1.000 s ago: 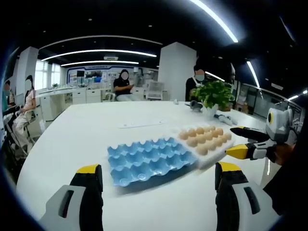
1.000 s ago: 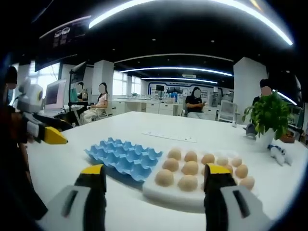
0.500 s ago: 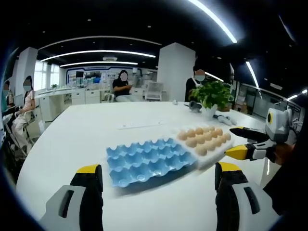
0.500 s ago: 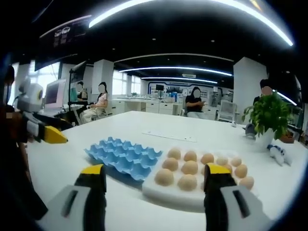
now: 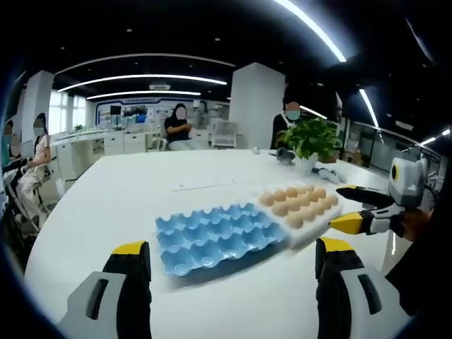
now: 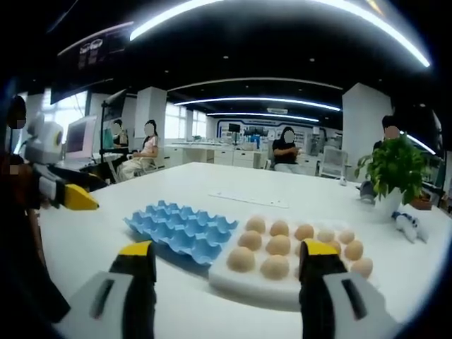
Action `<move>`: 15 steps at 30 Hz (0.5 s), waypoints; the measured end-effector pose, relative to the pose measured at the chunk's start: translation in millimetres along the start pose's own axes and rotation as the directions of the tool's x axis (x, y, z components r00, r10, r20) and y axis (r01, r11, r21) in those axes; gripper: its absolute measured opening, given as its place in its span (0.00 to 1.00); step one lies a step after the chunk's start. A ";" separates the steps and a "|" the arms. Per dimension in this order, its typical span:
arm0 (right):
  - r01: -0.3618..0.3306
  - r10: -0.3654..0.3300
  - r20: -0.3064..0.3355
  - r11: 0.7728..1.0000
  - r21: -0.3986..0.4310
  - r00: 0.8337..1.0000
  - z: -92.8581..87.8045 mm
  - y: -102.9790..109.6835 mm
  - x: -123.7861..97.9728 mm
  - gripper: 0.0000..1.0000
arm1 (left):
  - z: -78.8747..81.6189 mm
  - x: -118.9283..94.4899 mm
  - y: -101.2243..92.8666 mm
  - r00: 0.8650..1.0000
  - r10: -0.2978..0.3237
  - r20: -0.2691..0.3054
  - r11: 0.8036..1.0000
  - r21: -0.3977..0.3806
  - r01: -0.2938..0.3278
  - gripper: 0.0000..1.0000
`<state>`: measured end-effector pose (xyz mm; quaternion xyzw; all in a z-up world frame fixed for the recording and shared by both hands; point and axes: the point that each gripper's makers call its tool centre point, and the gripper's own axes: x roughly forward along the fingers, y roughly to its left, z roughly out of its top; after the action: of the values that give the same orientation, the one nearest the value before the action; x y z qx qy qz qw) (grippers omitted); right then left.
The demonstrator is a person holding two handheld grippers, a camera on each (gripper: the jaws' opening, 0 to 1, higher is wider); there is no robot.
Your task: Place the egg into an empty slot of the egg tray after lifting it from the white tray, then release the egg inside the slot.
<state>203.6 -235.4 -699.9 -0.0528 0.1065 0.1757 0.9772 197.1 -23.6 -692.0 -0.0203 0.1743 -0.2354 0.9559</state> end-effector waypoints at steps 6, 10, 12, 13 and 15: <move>-0.002 0.002 0.000 1.000 0.000 1.000 0.0 0.0 -0.1 0.85 | 1.9 0.6 -1.4 1.000 -0.004 0.005 1.000 0.004 0.004 0.98; -0.002 0.002 -0.002 1.000 0.000 1.000 -0.4 -0.2 -0.1 0.85 | 1.5 0.7 -2.2 1.000 -0.007 0.003 1.000 0.010 0.007 0.98; -0.001 0.001 0.000 1.000 0.000 1.000 0.2 -0.2 -0.1 0.85 | 1.4 0.8 -2.3 1.000 -0.006 0.003 1.000 0.011 0.006 0.98; -0.002 0.002 -0.001 1.000 0.000 1.000 0.0 -0.1 0.0 0.85 | 1.3 0.8 -3.0 1.000 -0.009 0.002 1.000 0.012 0.009 0.98; -0.004 0.004 -0.002 1.000 0.000 1.000 -0.6 0.5 0.2 0.85 | 1.4 0.6 -3.1 1.000 -0.008 0.003 1.000 0.015 0.008 0.98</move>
<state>203.5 -235.0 -700.5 -0.0528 0.1078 0.1777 0.9767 196.7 -26.6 -690.4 -0.0140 0.1712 -0.2407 0.9553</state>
